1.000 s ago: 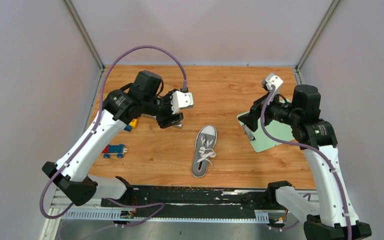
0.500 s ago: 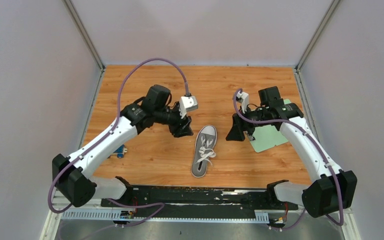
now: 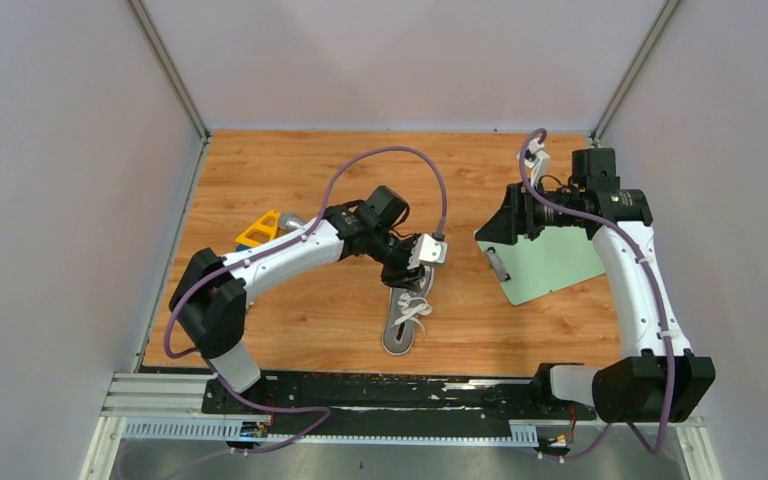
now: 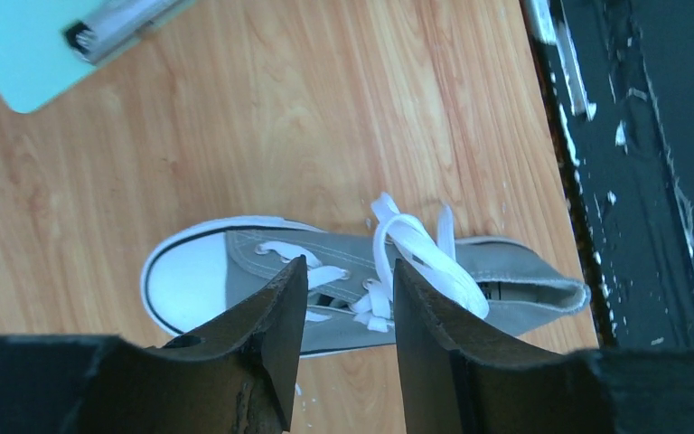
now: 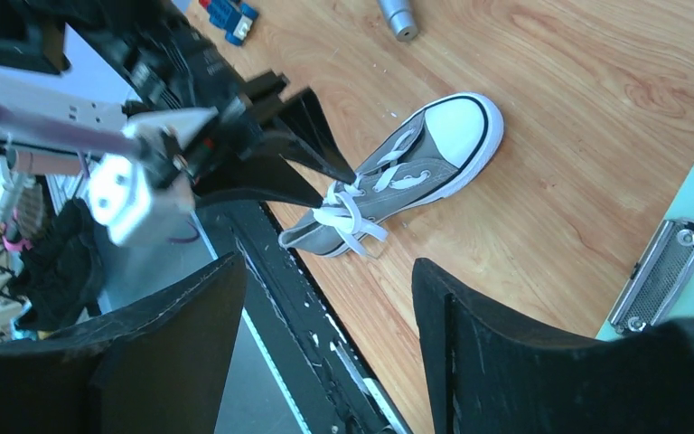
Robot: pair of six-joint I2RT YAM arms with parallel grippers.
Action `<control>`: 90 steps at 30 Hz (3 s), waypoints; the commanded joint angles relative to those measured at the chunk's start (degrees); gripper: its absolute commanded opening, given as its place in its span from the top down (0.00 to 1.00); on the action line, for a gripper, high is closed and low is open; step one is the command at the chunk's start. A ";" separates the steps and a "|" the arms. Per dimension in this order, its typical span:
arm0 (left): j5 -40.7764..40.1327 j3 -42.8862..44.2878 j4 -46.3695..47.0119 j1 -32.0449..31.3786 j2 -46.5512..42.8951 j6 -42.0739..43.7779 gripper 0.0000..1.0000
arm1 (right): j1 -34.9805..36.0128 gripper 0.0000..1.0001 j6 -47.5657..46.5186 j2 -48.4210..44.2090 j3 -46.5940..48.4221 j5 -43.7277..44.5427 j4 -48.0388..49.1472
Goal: Tie the shoes
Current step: Adjust the shoe at the center of the board.
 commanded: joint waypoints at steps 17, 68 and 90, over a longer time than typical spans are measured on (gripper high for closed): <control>-12.72 6.68 -8.67 -5.16 10.34 8.23 0.91 | -5.94 0.30 -1.81 -5.32 -6.86 -8.02 3.77; 2.50 -27.77 -3.42 38.30 -5.64 -55.82 0.43 | 23.77 0.30 19.12 21.52 -21.28 5.80 41.49; -1.41 -4.69 -6.50 24.31 -2.60 -49.66 0.38 | 20.61 0.33 17.43 15.15 -21.13 8.29 40.53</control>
